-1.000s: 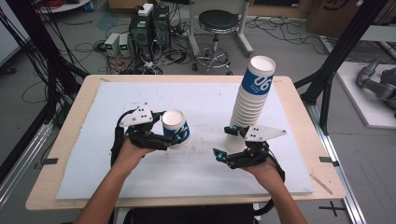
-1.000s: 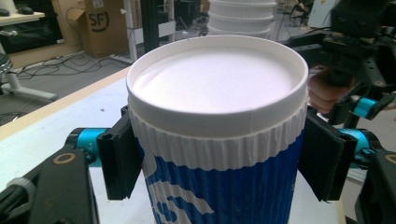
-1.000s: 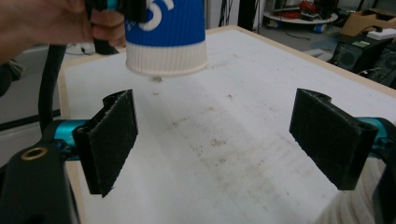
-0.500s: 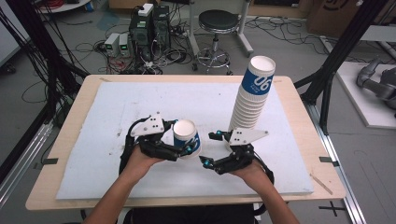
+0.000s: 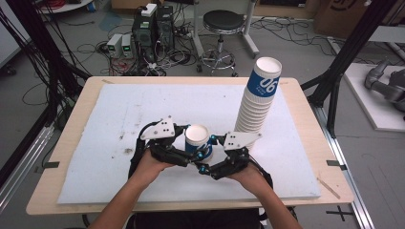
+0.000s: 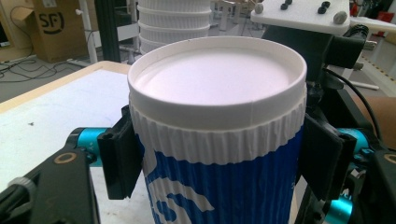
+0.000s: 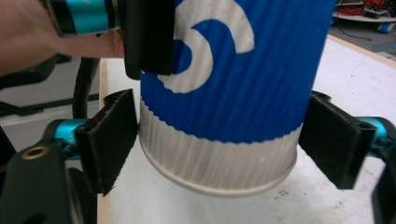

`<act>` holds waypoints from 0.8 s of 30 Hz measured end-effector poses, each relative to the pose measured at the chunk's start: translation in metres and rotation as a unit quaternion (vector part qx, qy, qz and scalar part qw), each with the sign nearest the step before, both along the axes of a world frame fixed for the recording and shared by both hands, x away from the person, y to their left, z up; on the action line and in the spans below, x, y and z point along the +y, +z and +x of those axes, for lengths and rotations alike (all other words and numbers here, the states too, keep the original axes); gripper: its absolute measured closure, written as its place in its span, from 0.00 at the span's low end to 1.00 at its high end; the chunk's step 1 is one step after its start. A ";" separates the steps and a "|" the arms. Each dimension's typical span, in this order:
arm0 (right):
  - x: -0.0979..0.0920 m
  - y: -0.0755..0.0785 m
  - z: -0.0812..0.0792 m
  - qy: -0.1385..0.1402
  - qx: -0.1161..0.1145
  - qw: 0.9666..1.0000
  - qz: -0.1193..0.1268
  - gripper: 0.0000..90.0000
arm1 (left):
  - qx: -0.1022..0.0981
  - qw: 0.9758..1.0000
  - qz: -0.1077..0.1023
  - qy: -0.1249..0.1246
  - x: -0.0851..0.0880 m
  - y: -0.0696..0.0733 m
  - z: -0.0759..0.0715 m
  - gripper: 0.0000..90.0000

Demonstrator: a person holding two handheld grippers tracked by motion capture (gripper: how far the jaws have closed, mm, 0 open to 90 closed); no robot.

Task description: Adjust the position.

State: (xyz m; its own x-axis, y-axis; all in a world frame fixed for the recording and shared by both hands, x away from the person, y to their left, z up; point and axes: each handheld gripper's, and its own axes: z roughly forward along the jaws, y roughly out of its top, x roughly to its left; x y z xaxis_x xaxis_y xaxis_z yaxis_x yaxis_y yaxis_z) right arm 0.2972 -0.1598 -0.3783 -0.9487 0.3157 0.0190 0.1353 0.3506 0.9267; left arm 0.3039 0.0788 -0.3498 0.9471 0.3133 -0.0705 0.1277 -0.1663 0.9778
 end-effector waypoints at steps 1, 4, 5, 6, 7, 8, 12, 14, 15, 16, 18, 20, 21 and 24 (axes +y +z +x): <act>-0.003 0.001 -0.001 0.002 0.000 1.000 -0.008 0.25 | 0.001 1.000 0.000 -0.002 0.000 0.000 0.000 0.28; -0.007 0.003 0.001 0.007 -0.015 1.000 -0.022 0.28 | 0.007 1.000 0.011 -0.006 -0.003 0.000 0.001 0.22; -0.007 0.003 0.001 0.007 -0.015 1.000 -0.022 0.28 | 0.010 1.000 0.018 -0.003 -0.004 0.001 0.002 0.22; -0.008 0.004 0.001 0.007 -0.019 0.999 -0.029 0.29 | 0.012 1.000 0.025 -0.007 -0.004 0.002 0.003 0.19; -0.009 0.006 0.001 0.009 -0.023 0.999 -0.036 0.29 | 0.013 0.999 0.031 -0.014 -0.003 0.004 0.004 0.19; -0.010 0.007 0.000 0.012 -0.028 0.999 -0.043 0.30 | 0.017 0.999 0.033 -0.022 -0.003 0.005 0.004 0.19; -0.011 0.013 -0.002 0.025 -0.045 0.996 -0.075 0.30 | 0.021 0.996 0.065 -0.052 -0.006 0.011 0.007 0.19; -0.012 0.016 -0.004 0.030 -0.055 0.994 -0.094 0.30 | 0.022 0.994 0.075 -0.075 -0.008 0.015 0.008 0.24; -0.012 0.016 -0.004 0.030 -0.055 0.994 -0.094 0.30 | 0.022 0.994 0.075 -0.075 -0.008 0.015 0.008 0.26; -0.013 0.018 -0.004 0.031 -0.060 0.993 -0.100 0.30 | 0.024 0.994 0.078 -0.079 -0.008 0.016 0.009 0.26; -0.015 0.020 -0.004 0.033 -0.065 0.991 -0.114 0.30 | 0.025 0.992 0.085 -0.091 -0.009 0.015 0.010 0.29; -0.015 0.020 -0.004 0.034 -0.064 0.990 -0.117 0.30 | 0.027 0.991 0.089 -0.099 -0.009 0.014 0.011 0.30; -0.016 0.020 -0.004 0.037 -0.067 0.990 -0.119 0.30 | 0.024 0.990 0.090 -0.102 -0.009 0.013 0.011 0.30; -0.019 0.020 -0.003 0.034 -0.058 0.993 -0.100 0.28 | 0.030 0.992 0.067 -0.105 -0.007 0.012 0.014 0.31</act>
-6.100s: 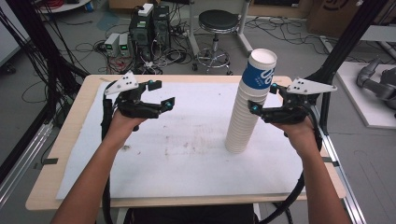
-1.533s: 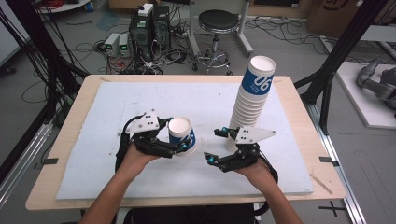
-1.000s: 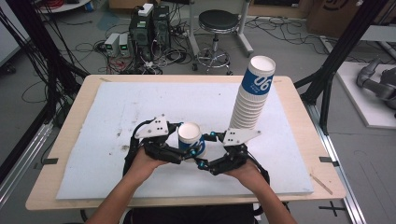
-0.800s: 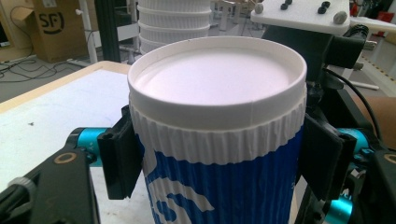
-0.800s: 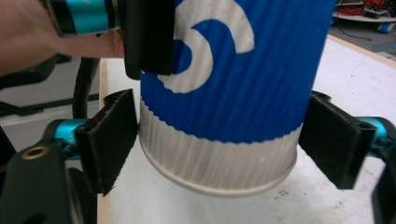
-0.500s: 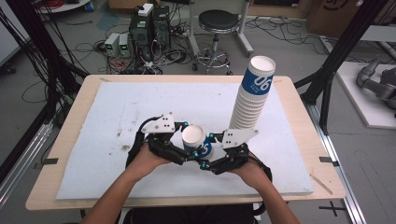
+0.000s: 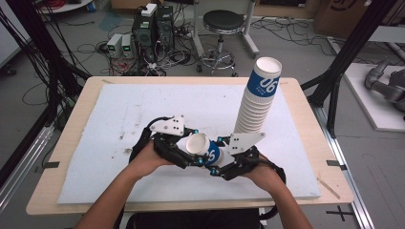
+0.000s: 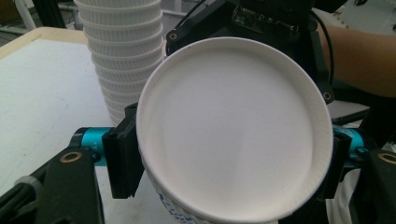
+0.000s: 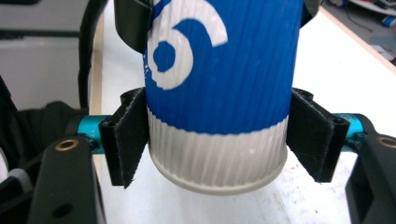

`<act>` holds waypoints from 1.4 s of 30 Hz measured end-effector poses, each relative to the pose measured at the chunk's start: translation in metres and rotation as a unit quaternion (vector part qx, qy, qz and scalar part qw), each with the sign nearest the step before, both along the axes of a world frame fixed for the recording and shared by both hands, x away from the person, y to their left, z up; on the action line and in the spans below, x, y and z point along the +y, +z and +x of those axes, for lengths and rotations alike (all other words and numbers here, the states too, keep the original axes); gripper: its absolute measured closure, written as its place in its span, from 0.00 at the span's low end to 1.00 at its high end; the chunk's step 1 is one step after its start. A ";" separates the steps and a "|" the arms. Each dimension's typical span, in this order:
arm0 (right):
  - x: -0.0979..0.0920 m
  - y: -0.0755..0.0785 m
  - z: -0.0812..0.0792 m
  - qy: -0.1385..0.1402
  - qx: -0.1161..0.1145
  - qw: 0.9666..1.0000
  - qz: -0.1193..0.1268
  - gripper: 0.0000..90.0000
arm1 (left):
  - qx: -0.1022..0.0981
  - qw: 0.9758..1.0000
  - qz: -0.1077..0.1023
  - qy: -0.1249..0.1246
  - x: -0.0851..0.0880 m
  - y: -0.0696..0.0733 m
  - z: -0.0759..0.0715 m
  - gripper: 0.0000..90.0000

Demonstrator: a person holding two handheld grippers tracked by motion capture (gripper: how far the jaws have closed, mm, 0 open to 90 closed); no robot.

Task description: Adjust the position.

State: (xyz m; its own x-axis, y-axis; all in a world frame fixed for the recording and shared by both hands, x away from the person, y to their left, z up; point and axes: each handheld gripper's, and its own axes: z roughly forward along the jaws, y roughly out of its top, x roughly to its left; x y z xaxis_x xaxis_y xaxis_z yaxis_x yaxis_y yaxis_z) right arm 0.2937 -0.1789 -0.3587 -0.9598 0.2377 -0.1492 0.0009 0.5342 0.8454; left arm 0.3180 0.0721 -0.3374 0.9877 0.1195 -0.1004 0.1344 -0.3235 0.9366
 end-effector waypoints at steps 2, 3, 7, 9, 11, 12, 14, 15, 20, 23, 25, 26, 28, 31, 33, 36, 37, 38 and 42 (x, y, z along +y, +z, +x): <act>-0.004 0.000 0.002 -0.006 0.014 0.999 0.034 0.24 | -0.002 1.000 -0.017 0.008 0.002 0.000 0.001 0.31; -0.008 0.002 0.001 -0.031 0.022 0.997 0.070 0.21 | -0.007 1.000 -0.022 0.014 0.003 0.000 0.001 0.31; -0.014 0.001 0.003 -0.049 0.039 0.992 0.108 0.21 | 0.000 0.997 -0.071 0.030 0.010 -0.001 0.004 0.31; -0.014 0.000 0.004 -0.051 0.040 0.992 0.109 0.19 | 0.000 0.996 -0.083 0.029 0.011 -0.001 0.004 0.31; -0.012 -0.002 0.005 -0.044 0.047 0.991 0.113 0.17 | 0.005 0.996 -0.088 0.019 0.010 -0.001 0.003 0.31; -0.011 -0.003 0.005 -0.039 0.047 0.991 0.116 0.17 | 0.004 0.996 -0.089 0.016 0.009 -0.001 0.003 0.31; -0.008 -0.004 0.004 -0.031 0.047 0.992 0.111 0.18 | 0.005 0.996 -0.085 0.013 0.007 -0.002 0.003 0.31; -0.009 -0.004 0.004 -0.028 0.040 0.993 0.104 0.21 | 0.007 0.996 -0.085 0.014 0.006 -0.002 0.002 0.31; -0.011 -0.004 0.005 -0.023 0.037 0.995 0.085 0.25 | -0.009 0.999 -0.043 0.021 0.002 -0.002 0.001 0.28; -0.013 -0.002 0.006 -0.020 0.034 0.996 0.081 0.27 | -0.019 0.999 -0.026 0.033 0.003 0.002 -0.001 0.21; -0.015 -0.001 0.005 -0.018 0.034 0.996 0.076 0.28 | -0.022 0.999 -0.026 0.029 0.004 0.005 -0.001 0.21; -0.015 0.000 0.004 -0.017 0.033 0.997 0.072 0.28 | -0.027 0.999 -0.022 0.025 0.005 0.007 0.000 0.21; -0.014 0.003 0.004 -0.014 0.019 0.999 0.045 0.29 | -0.031 0.999 -0.009 0.014 0.005 0.011 0.000 0.21; -0.013 0.004 0.002 -0.008 0.011 1.000 0.021 0.29 | -0.033 0.999 0.002 0.002 0.005 0.013 0.000 0.22; -0.011 0.005 0.001 -0.004 0.002 1.000 0.007 0.29 | -0.031 0.999 0.011 -0.014 0.004 0.012 0.000 0.25; -0.011 0.005 0.001 -0.002 0.008 1.000 0.001 0.29 | -0.032 0.999 0.017 -0.025 0.003 0.010 0.000 0.32; -0.011 0.005 0.001 -0.003 0.008 1.000 0.002 0.29 | -0.031 0.999 0.013 -0.026 0.003 0.010 0.001 0.33; -0.012 0.005 0.001 0.000 0.005 1.000 0.005 0.28 | -0.023 0.999 0.002 -0.029 0.004 0.008 0.002 0.33; -0.015 0.003 0.001 0.000 0.012 1.000 0.025 0.23 | -0.014 0.999 -0.026 -0.029 0.008 0.005 0.004 0.33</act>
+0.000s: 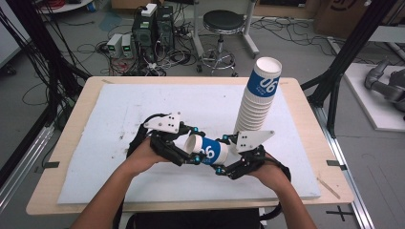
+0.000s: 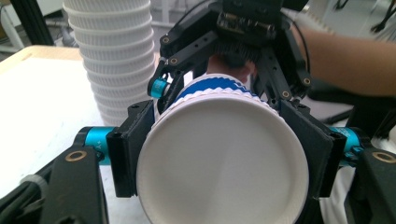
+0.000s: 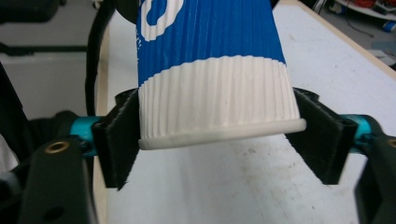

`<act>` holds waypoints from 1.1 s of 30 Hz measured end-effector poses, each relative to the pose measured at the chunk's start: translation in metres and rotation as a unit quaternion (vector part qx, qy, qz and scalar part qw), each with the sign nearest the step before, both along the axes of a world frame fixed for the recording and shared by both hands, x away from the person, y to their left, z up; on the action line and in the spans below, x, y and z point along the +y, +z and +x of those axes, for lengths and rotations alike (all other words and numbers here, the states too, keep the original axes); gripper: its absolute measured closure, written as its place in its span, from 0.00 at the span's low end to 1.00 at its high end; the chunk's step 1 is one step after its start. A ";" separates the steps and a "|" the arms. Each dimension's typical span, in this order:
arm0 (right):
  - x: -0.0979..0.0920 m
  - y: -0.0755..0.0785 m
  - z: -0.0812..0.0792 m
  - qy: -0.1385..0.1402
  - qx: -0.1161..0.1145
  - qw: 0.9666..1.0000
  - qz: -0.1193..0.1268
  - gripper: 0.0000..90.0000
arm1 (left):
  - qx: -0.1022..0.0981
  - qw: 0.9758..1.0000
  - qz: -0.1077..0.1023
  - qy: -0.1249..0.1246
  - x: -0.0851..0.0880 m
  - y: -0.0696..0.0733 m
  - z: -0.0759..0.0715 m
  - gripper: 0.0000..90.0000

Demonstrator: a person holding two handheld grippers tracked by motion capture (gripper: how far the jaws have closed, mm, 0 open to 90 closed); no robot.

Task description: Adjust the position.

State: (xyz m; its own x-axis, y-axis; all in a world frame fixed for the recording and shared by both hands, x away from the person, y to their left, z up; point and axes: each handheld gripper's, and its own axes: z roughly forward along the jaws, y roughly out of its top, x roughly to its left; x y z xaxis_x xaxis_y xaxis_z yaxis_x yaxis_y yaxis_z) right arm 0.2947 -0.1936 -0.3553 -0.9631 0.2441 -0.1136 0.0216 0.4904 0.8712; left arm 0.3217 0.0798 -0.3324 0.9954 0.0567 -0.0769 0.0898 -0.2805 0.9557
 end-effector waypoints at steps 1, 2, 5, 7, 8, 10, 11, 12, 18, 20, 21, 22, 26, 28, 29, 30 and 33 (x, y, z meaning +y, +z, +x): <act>-0.001 0.000 0.000 -0.004 0.008 1.000 0.015 0.21 | 0.000 1.000 -0.010 0.004 0.001 -0.001 0.000 0.33; -0.002 0.000 0.000 -0.013 0.020 0.999 0.038 0.19 | 0.002 1.000 -0.021 0.009 0.003 -0.003 0.000 0.33; -0.010 0.003 0.001 -0.031 0.040 0.995 0.090 0.18 | 0.007 0.998 -0.058 0.016 0.008 -0.006 0.002 0.33; -0.012 0.003 0.002 -0.033 0.043 0.993 0.106 0.18 | 0.013 0.997 -0.076 0.015 0.011 -0.008 0.003 0.33; -0.012 0.002 0.002 -0.030 0.044 0.992 0.110 0.18 | 0.015 0.997 -0.080 0.014 0.011 -0.010 0.003 0.33; -0.010 -0.002 0.002 -0.019 0.054 0.991 0.121 0.18 | 0.018 0.996 -0.087 0.009 0.010 -0.012 0.002 0.33; -0.010 -0.002 0.002 -0.019 0.054 0.991 0.121 0.18 | 0.020 0.996 -0.092 0.006 0.009 -0.012 0.002 0.33; -0.008 -0.004 0.003 -0.013 0.060 0.990 0.124 0.18 | 0.020 0.996 -0.091 0.002 0.009 -0.013 0.002 0.33; -0.007 -0.004 0.002 0.013 0.051 0.996 0.079 0.27 | 0.027 0.998 -0.061 -0.012 0.008 -0.017 0.002 0.34; -0.006 -0.004 0.001 0.015 0.050 0.996 0.073 0.28 | 0.027 0.998 -0.047 -0.011 0.008 -0.017 0.000 0.34; -0.006 -0.005 0.001 0.017 0.049 0.996 0.068 0.28 | 0.027 0.999 -0.042 -0.012 0.009 -0.016 -0.001 0.33; -0.005 -0.005 0.001 0.022 0.047 0.997 0.063 0.28 | 0.026 0.999 -0.038 -0.013 0.009 -0.016 -0.001 0.33; -0.003 -0.004 0.000 0.027 0.040 0.998 0.052 0.30 | 0.013 1.000 -0.008 -0.004 0.008 -0.013 -0.003 0.30; -0.002 -0.003 0.000 0.026 0.037 0.998 0.040 0.30 | 0.007 1.000 0.014 -0.002 0.007 -0.012 -0.003 0.26; -0.002 -0.003 0.000 0.026 0.037 0.998 0.040 0.30 | 0.004 1.000 0.021 -0.004 0.007 -0.012 -0.003 0.26; -0.002 -0.003 0.000 0.026 0.036 0.998 0.037 0.30 | 0.000 1.000 0.029 -0.006 0.006 -0.012 -0.003 0.27; -0.002 -0.002 -0.001 0.027 0.031 0.999 0.013 0.30 | -0.014 0.998 0.053 -0.025 0.004 -0.014 -0.003 0.31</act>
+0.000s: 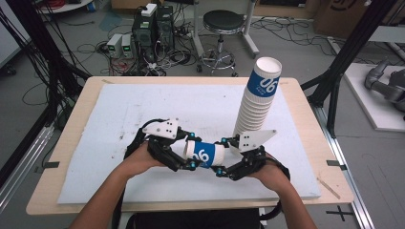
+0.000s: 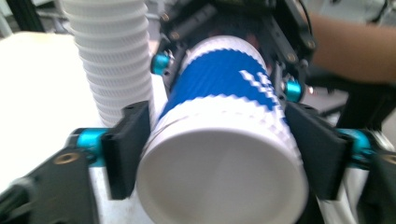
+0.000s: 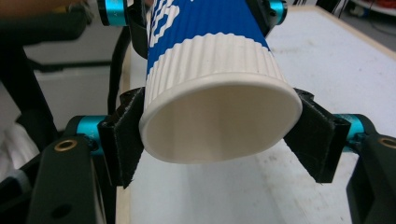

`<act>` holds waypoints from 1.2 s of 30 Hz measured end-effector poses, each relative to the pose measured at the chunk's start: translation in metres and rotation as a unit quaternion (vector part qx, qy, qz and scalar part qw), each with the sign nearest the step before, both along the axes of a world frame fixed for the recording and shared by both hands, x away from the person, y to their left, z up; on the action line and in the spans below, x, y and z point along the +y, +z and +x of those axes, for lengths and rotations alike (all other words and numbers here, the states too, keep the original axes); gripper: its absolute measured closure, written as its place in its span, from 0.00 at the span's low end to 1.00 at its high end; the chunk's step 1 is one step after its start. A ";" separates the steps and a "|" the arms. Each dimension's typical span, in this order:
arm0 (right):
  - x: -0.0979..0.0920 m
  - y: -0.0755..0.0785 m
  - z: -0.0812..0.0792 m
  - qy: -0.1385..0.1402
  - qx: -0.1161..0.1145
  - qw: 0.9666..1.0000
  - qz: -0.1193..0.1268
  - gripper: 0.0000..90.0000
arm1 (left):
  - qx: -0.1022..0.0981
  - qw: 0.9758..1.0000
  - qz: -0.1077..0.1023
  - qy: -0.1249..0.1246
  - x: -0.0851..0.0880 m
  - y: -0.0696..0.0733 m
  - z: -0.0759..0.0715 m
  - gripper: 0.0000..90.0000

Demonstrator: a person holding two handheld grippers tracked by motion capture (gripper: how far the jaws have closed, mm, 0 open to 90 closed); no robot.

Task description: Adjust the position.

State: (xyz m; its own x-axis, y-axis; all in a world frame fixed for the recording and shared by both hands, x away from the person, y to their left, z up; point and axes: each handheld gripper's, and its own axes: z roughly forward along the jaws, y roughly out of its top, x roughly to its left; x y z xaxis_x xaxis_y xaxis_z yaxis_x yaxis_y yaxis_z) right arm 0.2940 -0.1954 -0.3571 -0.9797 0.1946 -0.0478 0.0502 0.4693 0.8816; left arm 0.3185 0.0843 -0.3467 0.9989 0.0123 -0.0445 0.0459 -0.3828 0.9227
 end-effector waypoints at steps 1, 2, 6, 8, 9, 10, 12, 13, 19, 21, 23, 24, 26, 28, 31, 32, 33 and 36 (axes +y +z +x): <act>0.000 0.001 -0.001 0.004 0.001 1.000 -0.007 0.29 | 0.006 1.000 0.000 -0.012 0.000 -0.002 0.000 0.33; 0.000 0.001 -0.001 0.004 0.001 1.000 -0.007 0.29 | 0.006 1.000 0.000 -0.012 0.000 -0.002 0.000 0.33; -0.005 0.003 -0.001 -0.006 0.030 0.998 0.051 0.22 | 0.020 0.999 -0.031 -0.006 0.003 -0.007 0.001 0.32; -0.008 0.005 0.000 -0.017 0.037 0.996 0.078 0.21 | 0.021 0.999 -0.046 0.000 0.003 -0.010 0.001 0.32; -0.009 0.006 0.000 -0.021 0.037 0.995 0.086 0.21 | 0.023 0.998 -0.056 0.002 0.004 -0.012 0.002 0.32; -0.010 0.007 0.000 -0.024 0.034 0.995 0.092 0.21 | 0.024 0.997 -0.067 0.003 0.004 -0.013 0.002 0.32; -0.013 0.008 0.000 -0.030 0.034 0.993 0.106 0.21 | 0.025 0.996 -0.088 0.007 0.005 -0.015 0.002 0.32; -0.014 0.009 0.000 -0.031 0.037 0.992 0.114 0.21 | 0.027 0.995 -0.098 0.010 0.005 -0.016 0.003 0.32; -0.011 0.004 0.001 -0.030 0.048 0.993 0.107 0.19 | 0.021 0.993 -0.116 0.007 0.002 -0.018 0.001 0.32; -0.010 0.004 0.001 -0.027 0.046 0.994 0.100 0.20 | 0.018 0.994 -0.110 0.006 0.000 -0.019 0.001 0.32; -0.010 0.004 0.001 -0.024 0.033 0.995 0.090 0.22 | 0.016 0.995 -0.099 0.007 0.000 -0.019 0.001 0.33; -0.010 0.004 0.001 -0.024 0.031 0.996 0.084 0.23 | 0.020 0.996 -0.090 0.007 -0.001 -0.019 0.000 0.33; -0.009 0.004 0.000 -0.019 0.028 0.997 0.069 0.24 | 0.027 0.997 -0.073 0.007 -0.002 -0.021 0.000 0.32; -0.007 0.004 0.000 -0.015 0.023 0.998 0.058 0.26 | 0.026 0.998 -0.057 0.013 -0.002 -0.021 -0.001 0.32; -0.005 0.004 0.000 -0.010 0.012 0.999 0.032 0.28 | -0.008 1.000 0.000 0.023 -0.005 -0.017 -0.004 0.27; -0.004 0.004 -0.001 -0.009 0.009 1.000 0.024 0.28 | -0.009 1.000 0.006 0.020 -0.006 -0.016 -0.005 0.28; -0.003 0.004 -0.001 -0.006 0.007 1.000 0.020 0.28 | -0.012 1.000 0.014 0.017 -0.007 -0.015 -0.005 0.29; -0.001 0.004 -0.001 -0.004 0.001 1.000 0.001 0.29 | -0.027 0.999 0.046 0.012 -0.011 -0.017 -0.006 0.29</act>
